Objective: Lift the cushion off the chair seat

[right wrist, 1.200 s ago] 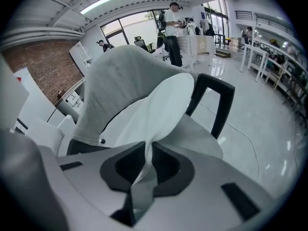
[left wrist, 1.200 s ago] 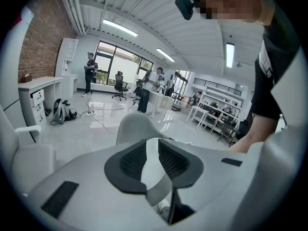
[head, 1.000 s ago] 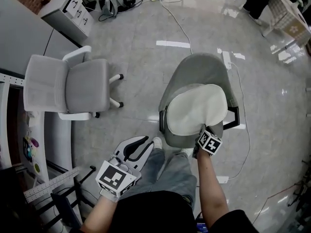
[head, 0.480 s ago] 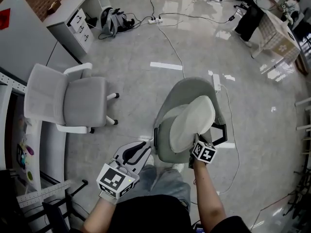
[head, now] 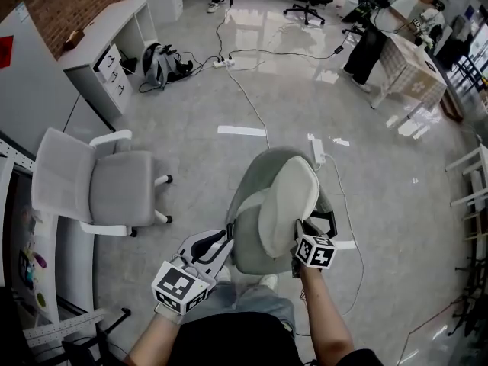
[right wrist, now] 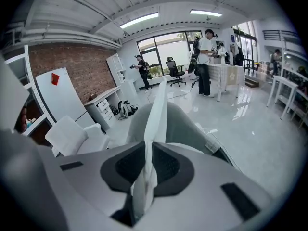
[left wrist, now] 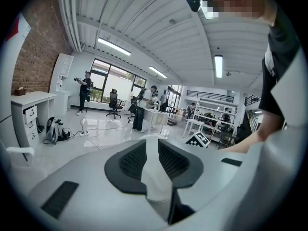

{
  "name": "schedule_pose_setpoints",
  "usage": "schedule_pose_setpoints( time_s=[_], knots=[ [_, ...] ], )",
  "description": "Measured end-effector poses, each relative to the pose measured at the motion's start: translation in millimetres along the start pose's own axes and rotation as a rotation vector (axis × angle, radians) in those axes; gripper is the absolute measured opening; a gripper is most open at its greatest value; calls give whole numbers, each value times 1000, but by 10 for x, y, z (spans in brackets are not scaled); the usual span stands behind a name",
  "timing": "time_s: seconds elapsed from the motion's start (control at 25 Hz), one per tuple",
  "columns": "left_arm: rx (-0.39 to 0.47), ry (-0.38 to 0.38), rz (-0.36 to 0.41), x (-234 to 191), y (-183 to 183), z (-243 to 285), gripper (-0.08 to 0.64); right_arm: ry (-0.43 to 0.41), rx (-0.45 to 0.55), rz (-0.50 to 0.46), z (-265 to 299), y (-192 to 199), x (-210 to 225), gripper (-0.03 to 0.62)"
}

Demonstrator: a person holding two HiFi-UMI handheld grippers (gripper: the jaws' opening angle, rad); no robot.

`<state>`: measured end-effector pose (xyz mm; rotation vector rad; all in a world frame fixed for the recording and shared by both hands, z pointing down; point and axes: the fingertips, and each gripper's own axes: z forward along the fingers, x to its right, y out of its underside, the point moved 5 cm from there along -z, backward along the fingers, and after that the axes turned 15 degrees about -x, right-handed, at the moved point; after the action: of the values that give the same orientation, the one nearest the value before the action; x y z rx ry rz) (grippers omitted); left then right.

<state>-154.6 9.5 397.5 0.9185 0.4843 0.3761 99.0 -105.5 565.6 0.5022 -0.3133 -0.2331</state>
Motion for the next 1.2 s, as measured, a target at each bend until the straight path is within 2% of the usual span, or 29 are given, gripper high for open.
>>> schedule_pose_setpoints(
  time_s=[0.24,0.52,0.8,1.2],
  knots=[
    [26,38,28,97,-222,153,72,-61,55,-59,-445,-350,-181,46],
    [75,83,64,236,-557,331,72,-109,180,-117,-1115,-822,-331,44],
    [117,119,85,363,-789,472,72,-154,290,-134,-1694,-1002,-388,42],
    [167,156,111,547,-1122,570,72,-154,403,-207,-2350,-1188,-393,41]
  ],
)
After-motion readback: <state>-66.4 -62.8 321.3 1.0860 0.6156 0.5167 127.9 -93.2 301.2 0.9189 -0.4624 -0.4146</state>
